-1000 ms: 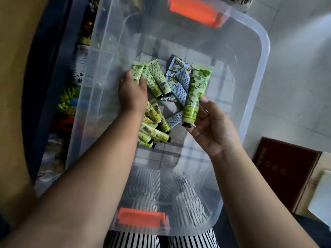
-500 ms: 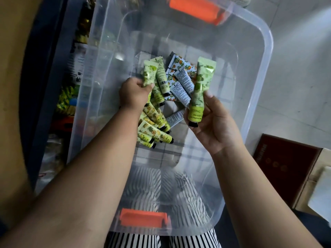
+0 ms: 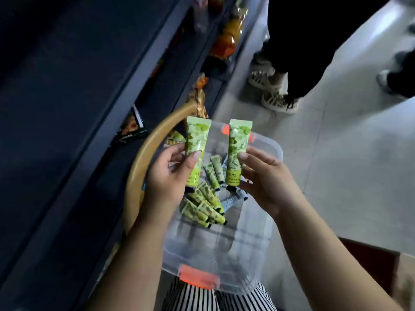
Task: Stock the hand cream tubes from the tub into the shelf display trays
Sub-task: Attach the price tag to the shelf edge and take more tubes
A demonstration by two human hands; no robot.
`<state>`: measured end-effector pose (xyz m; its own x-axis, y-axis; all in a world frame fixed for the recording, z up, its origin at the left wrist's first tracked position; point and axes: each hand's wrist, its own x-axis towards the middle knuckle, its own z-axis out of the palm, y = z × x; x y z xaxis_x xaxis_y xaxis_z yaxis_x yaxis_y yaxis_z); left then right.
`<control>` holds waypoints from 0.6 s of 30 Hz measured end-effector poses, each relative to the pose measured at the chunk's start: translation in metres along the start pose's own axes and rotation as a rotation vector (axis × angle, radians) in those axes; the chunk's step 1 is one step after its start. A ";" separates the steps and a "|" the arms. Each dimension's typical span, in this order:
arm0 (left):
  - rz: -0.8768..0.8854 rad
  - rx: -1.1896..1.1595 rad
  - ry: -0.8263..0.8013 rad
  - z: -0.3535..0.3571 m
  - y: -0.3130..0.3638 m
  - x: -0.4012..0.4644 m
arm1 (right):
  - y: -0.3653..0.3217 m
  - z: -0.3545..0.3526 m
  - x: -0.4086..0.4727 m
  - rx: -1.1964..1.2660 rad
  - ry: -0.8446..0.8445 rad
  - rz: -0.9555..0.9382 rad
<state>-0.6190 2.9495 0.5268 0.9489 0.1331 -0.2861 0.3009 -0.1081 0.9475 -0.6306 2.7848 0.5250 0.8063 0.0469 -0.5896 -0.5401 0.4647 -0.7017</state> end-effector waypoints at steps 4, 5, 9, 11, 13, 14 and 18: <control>0.134 -0.102 0.060 -0.016 0.070 -0.038 | -0.044 0.042 -0.041 -0.027 -0.117 -0.102; 0.165 -0.136 0.069 -0.019 0.084 -0.047 | -0.055 0.052 -0.051 -0.041 -0.149 -0.141; 0.279 -0.209 0.127 -0.041 0.129 -0.081 | -0.088 0.090 -0.093 -0.127 -0.336 -0.308; 0.342 -0.213 0.168 -0.055 0.148 -0.100 | -0.099 0.108 -0.111 -0.162 -0.428 -0.361; 0.411 -0.220 0.251 -0.073 0.167 -0.123 | -0.108 0.128 -0.129 -0.190 -0.534 -0.394; 0.447 -0.218 0.306 -0.086 0.176 -0.137 | -0.111 0.141 -0.138 -0.207 -0.592 -0.406; 0.569 -0.192 0.502 -0.134 0.201 -0.199 | -0.116 0.196 -0.176 -0.224 -0.842 -0.435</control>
<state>-0.7600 3.0336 0.7933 0.7821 0.5425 0.3066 -0.2843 -0.1271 0.9503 -0.6619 2.8962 0.7888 0.8079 0.5681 0.1569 -0.1172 0.4157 -0.9019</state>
